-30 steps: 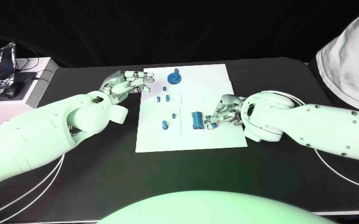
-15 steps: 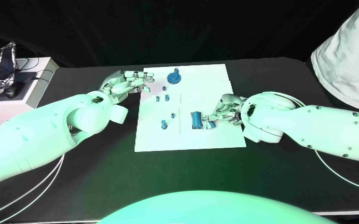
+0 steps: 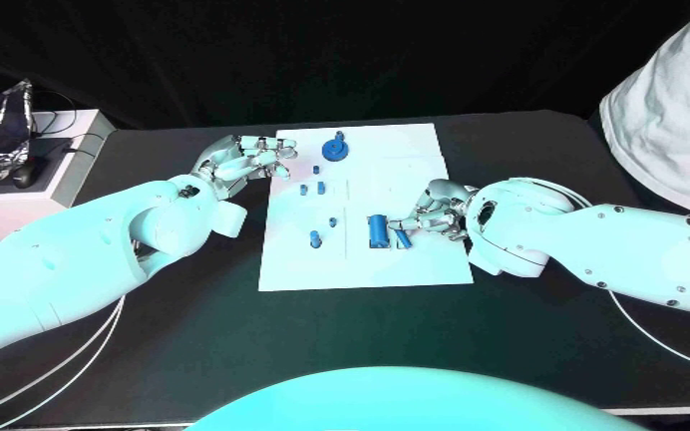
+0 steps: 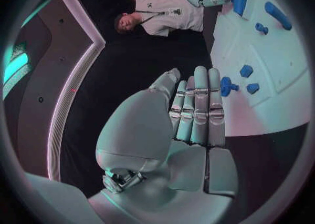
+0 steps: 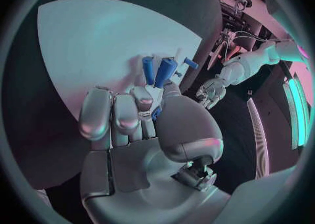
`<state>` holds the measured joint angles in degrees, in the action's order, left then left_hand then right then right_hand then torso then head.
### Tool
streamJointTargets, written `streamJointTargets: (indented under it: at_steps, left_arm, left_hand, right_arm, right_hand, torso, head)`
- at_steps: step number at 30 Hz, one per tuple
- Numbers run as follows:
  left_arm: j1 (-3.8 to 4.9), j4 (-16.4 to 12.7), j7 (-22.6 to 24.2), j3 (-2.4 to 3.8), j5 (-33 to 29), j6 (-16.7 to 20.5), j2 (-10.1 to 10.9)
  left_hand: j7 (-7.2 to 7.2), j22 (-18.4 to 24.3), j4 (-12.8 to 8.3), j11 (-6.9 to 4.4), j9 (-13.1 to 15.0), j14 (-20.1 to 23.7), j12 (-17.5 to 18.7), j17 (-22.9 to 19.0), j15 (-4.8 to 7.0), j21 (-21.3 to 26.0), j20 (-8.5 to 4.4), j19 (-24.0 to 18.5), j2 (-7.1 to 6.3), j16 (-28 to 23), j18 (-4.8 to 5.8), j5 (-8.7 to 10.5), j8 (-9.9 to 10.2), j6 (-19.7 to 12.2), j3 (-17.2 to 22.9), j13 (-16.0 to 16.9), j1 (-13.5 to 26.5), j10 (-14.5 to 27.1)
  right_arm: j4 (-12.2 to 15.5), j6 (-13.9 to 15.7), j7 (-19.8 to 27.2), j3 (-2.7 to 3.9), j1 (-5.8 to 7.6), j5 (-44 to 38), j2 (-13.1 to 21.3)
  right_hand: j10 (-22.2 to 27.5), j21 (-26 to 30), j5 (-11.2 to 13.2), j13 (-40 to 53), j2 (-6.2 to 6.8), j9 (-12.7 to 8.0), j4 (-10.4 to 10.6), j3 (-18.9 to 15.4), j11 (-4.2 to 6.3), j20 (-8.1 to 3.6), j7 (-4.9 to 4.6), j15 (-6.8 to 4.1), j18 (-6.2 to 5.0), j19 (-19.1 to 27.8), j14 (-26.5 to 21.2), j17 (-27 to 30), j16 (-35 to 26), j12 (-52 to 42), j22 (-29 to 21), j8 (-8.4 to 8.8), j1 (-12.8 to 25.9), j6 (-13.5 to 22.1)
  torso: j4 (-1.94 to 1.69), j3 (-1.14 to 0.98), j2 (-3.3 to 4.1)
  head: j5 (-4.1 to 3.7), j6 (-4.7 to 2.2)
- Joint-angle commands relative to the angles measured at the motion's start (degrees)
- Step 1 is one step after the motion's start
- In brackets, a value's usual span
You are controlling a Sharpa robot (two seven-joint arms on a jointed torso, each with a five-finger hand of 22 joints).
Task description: Assemble the parts on the task board
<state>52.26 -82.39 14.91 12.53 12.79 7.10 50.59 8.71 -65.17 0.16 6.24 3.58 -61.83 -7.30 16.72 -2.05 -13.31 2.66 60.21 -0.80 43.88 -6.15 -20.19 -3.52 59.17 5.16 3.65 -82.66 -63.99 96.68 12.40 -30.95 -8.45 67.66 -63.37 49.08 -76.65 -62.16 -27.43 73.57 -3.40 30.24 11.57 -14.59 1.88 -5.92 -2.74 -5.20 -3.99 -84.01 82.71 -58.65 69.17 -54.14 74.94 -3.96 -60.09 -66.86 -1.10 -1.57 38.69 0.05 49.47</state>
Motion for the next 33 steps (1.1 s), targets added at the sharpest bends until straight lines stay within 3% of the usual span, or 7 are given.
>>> streamJointTargets:
  at_steps: [1, 19, 23, 25, 27, 30, 33]
  left_arm:
    - [-0.05, -0.14, 0.33, 0.05, -0.36, -0.11, -0.04]
    - [-0.05, -0.15, 0.29, 0.05, -0.42, -0.1, 0.09]
    - [-0.05, -0.12, 0.28, 0.04, -0.42, -0.11, 0.08]
    - [-0.06, -0.12, 0.27, 0.04, -0.42, -0.11, 0.08]
    - [-0.06, -0.1, 0.27, 0.04, -0.42, -0.11, 0.08]
    - [-0.06, -0.07, 0.26, 0.04, -0.42, -0.1, 0.05]
    - [-0.06, -0.05, 0.26, 0.04, -0.42, -0.12, 0.04]
  left_hand:
    - [-0.13, 0.01, 0.25, 0.04, 0.06, 0.06, -0.11, -0.05, -0.26, 0.21, -0.06, 0.43, -0.2, 0.03, 0.16, 0.05, -0.16, -0.37, 0.17, -0.07, 0.45, 0.33]
    - [-0.11, 0.03, 0.43, 0.05, 0.06, 0.05, -0.15, -0.07, -0.27, 0.34, -0.04, 0.49, -0.14, 0.02, 0.15, 0.04, -0.16, -0.44, 0.24, -0.07, 0.5, 0.41]
    - [-0.12, 0.03, 0.46, 0.05, 0.06, 0.03, -0.19, -0.07, -0.27, 0.44, -0.04, 0.55, -0.15, 0.01, 0.13, 0.04, -0.17, -0.44, 0.3, -0.07, 0.42, 0.44]
    - [-0.12, 0.03, 0.47, 0.05, 0.06, 0.03, -0.19, -0.07, -0.27, 0.46, -0.04, 0.55, -0.15, 0.01, 0.13, 0.04, -0.17, -0.44, 0.31, -0.07, 0.41, 0.44]
    - [-0.12, 0.03, 0.47, 0.05, 0.06, 0.03, -0.19, -0.07, -0.27, 0.46, -0.04, 0.55, -0.15, 0.01, 0.13, 0.04, -0.17, -0.44, 0.31, -0.07, 0.41, 0.44]
    - [-0.12, 0.0, 0.41, 0.04, 0.06, 0.05, -0.2, -0.08, -0.26, 0.45, -0.05, 0.56, -0.13, 0.01, 0.13, 0.03, -0.17, -0.4, 0.37, -0.07, 0.32, 0.43]
    - [-0.12, 0.0, 0.41, 0.04, 0.06, 0.05, -0.2, -0.08, -0.26, 0.45, -0.05, 0.56, -0.13, 0.01, 0.13, 0.03, -0.17, -0.4, 0.37, -0.07, 0.32, 0.43]
  right_arm:
    - [0.39, 0.31, 0.77, 0.02, -0.06, -0.16, 0.33]
    - [1.55, 0.44, 0.65, 0.1, -0.06, -1.37, 2.55]
    - [2.35, 0.03, 1.84, 0.12, -0.06, -0.92, 3.14]
    - [2.8, -0.12, 2.63, 0.12, -0.07, -0.64, 3.41]
    - [3.38, -0.2, 3.42, 0.12, -0.13, -0.41, 3.69]
    - [4.09, -0.14, 3.94, 0.12, -0.28, -0.24, 3.97]
    - [4.49, -0.09, 3.68, 0.12, -0.45, -0.32, 4.11]
  right_hand:
    - [-0.26, -0.17, -0.39, 0.09, -0.64, 0.08, 0.01, -0.35, -0.02, -0.11, -0.02, -0.08, -0.08, -2.78, 0.22, -0.07, 0.25, -0.37, 8.4, -0.15, -0.05, -0.35]
    - [-0.63, -0.47, -0.97, 0.37, -1.32, 0.17, -0.46, -0.34, 0.12, -0.17, 0.17, -0.17, -0.03, -2.82, 0.26, -0.24, 0.37, -0.87, 8.47, -0.24, -0.81, -0.76]
    - [-0.74, -0.51, -0.75, 0.46, -1.86, 0.29, -3.26, 0.75, 0.2, -0.25, 0.25, -0.26, 0.01, -2.8, 0.27, -0.24, 0.36, -0.97, 8.47, -0.27, -3.36, -1.04]
    - [-0.94, -0.63, 3.06, 0.65, -2.43, 0.36, -5.62, 2.46, 0.29, -0.32, 0.35, -0.34, 0.05, -2.81, 0.27, -0.21, 0.34, -1.31, 8.49, -0.32, -5.64, -1.23]
    - [-1.21, -0.74, 8.89, 0.92, -2.7, 0.38, -8.37, 5.77, 0.49, -0.47, 0.64, -0.49, 0.12, -2.8, 0.28, -0.21, 0.34, -1.74, 8.51, -0.32, -7.77, -1.52]
    - [-1.39, -1.11, 8.18, 1.25, -0.89, 0.2, -10.64, 10.81, 0.6, -0.59, 0.79, -0.55, 0.23, -2.81, 0.32, -0.29, 0.44, -1.82, 8.57, -0.23, -5.19, -1.91]
    - [-1.57, -1.21, 6.93, 1.44, -0.07, 0.27, -11.1, 12.41, 0.69, -0.63, 0.94, -0.61, 0.26, -2.79, 0.34, -0.4, 0.57, -1.87, 8.58, -0.29, -3.99, -2.16]
  torso:
    - [0.01, 0.02, -0.01]
    - [0.0, 0.0, 0.0]
    - [0.04, 0.02, -0.02]
    - [0.04, 0.02, -0.02]
    - [0.05, 0.0, 0.01]
    - [0.1, 0.01, -0.02]
    - [0.07, 0.03, -0.05]
  head:
    - [0.06, -0.06]
    - [0.13, -0.13]
    - [0.18, -0.17]
    - [0.18, -0.17]
    - [0.16, -0.21]
    - [0.1, -0.24]
    - [0.04, -0.25]
